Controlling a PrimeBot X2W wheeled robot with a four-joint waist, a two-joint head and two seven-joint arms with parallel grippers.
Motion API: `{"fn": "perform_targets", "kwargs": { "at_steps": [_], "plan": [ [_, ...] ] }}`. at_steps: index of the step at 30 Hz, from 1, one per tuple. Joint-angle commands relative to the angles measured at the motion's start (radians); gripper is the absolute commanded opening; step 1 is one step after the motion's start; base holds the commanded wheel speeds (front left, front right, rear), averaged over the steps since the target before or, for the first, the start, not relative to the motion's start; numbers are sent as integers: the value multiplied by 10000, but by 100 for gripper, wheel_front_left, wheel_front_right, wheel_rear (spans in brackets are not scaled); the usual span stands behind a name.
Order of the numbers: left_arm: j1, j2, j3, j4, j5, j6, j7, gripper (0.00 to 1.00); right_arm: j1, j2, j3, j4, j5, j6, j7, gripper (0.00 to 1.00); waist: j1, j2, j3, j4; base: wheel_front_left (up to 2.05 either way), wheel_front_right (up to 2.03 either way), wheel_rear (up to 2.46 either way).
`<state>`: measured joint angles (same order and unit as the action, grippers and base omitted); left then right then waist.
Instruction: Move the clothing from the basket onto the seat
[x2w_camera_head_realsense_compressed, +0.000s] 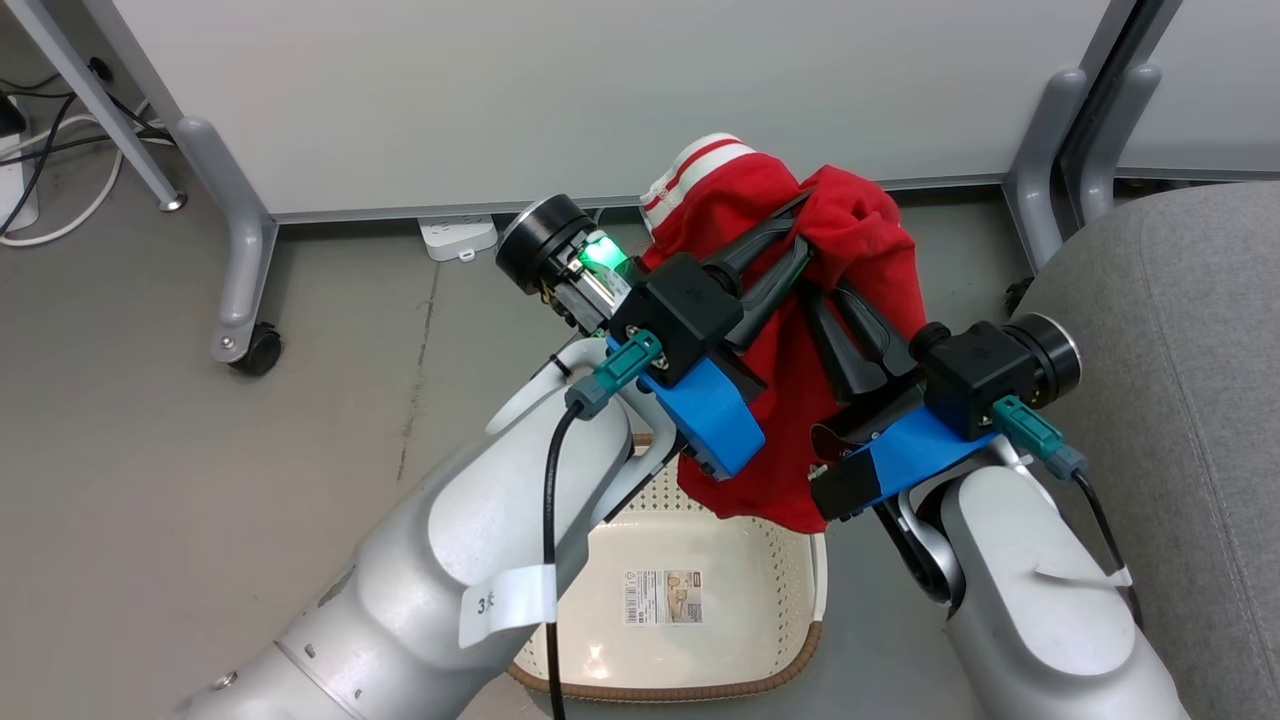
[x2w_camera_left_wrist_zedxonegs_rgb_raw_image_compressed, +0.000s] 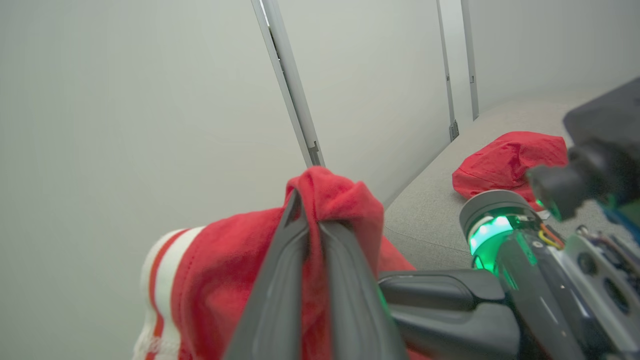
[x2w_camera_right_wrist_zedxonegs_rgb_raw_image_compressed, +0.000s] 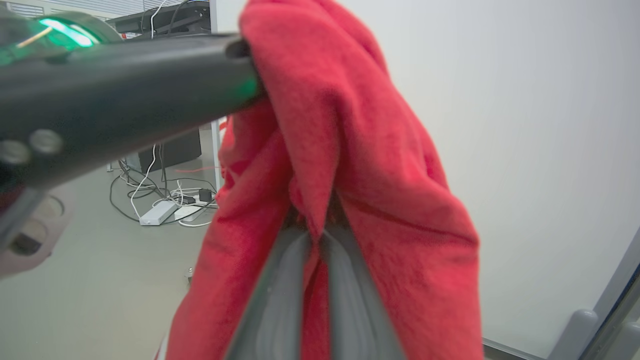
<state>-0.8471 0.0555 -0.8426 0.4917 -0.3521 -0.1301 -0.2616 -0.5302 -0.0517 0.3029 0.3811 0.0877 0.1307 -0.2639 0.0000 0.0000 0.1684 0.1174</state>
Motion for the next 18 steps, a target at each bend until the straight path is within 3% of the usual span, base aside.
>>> {"fn": "perform_targets", "kwargs": {
  "at_steps": [1,7,8,9,10,18],
  "plan": [
    [0,-34,61,22,-9,-3,-51,0,32,23,14,37,-17,1,-7,0,0,0,12,2,0,0,0],
    [-24,-33,139,24,52,-3,-52,0,33,21,16,44,-30,1,-7,0,0,0,68,-1,0,0,0],
    [-22,-33,163,20,74,-3,-51,16,26,22,20,51,-32,1,-7,0,0,0,78,-3,0,0,0],
    [-24,-36,198,10,126,-3,-52,47,17,22,22,59,-32,1,-7,0,0,0,89,-5,0,0,0],
    [-19,-38,270,-39,149,10,-51,100,5,22,21,63,-31,1,-7,0,0,0,102,-7,0,0,0],
    [86,-44,496,-162,454,6,-52,100,-63,22,24,89,-29,1,-7,0,0,0,167,-26,0,0,0]
  ]
}}
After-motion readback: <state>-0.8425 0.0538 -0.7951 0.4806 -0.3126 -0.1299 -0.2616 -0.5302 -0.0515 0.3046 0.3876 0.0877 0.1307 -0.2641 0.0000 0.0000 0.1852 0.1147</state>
